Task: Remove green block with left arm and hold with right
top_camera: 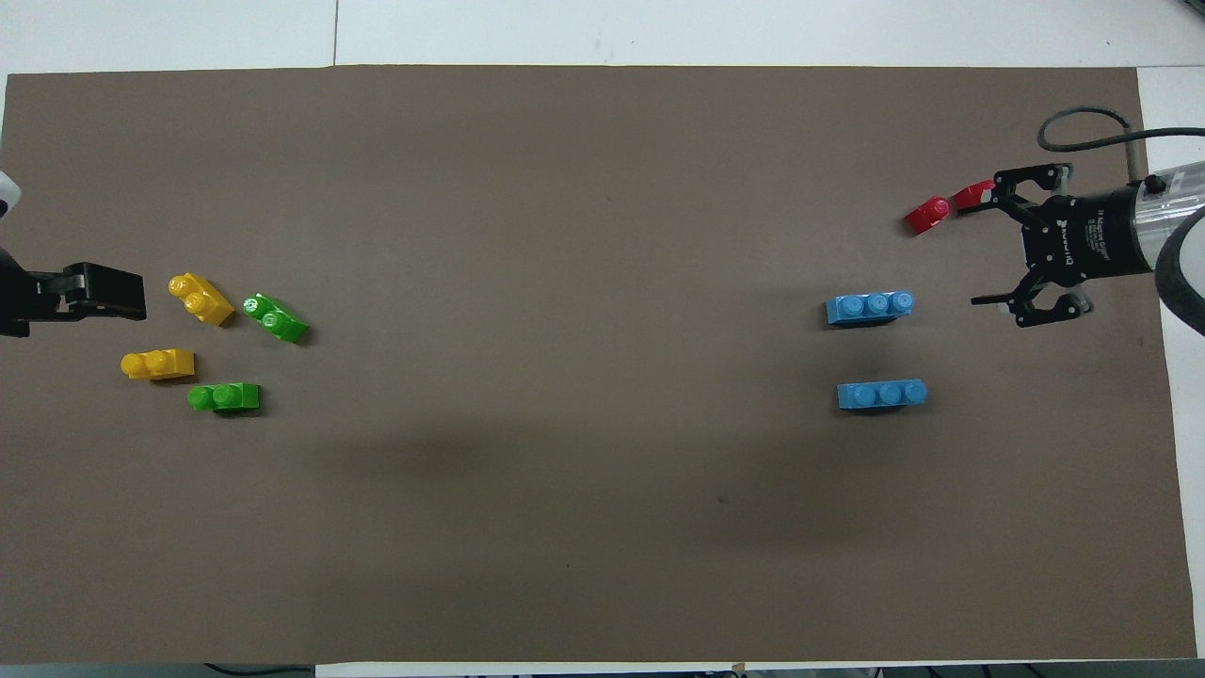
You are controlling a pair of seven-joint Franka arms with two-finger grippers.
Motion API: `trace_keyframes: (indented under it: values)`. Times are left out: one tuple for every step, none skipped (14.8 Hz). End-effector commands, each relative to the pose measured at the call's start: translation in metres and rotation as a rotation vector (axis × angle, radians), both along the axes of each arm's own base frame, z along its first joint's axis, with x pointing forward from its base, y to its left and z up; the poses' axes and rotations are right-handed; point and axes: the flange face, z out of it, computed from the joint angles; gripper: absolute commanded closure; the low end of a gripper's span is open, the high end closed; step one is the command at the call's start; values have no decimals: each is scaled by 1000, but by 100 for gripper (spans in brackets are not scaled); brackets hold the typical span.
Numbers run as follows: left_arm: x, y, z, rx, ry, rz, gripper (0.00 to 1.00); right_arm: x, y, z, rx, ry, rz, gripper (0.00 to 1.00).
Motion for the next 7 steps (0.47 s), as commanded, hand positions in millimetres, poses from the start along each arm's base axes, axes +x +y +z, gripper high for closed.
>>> trace_keyframes:
  values:
    - [-11, -1, 7, -25, 27, -26, 0, -11, -3, 25, -96, -66, 158, 0]
    - [-12, -2, 7, -26, 25, -26, 0, -15, -4, 31, -130, -89, 236, 0]
    - [-10, -2, 6, -30, 22, -23, 0, -18, -5, 38, -160, -114, 318, 0]
    - [-9, -2, 4, -36, 22, -20, 0, -22, -7, 43, -183, -138, 399, 0]
    - [-6, 0, 3, -49, 22, -7, 0, -25, -8, 47, -202, -153, 484, 0]
    - [-6, 4, 1, -60, 29, 5, 0, -29, -9, 53, -230, -166, 557, 0]
    - [-4, 6, -1, -64, 32, 8, 0, -33, -10, 60, -262, -178, 633, 0]
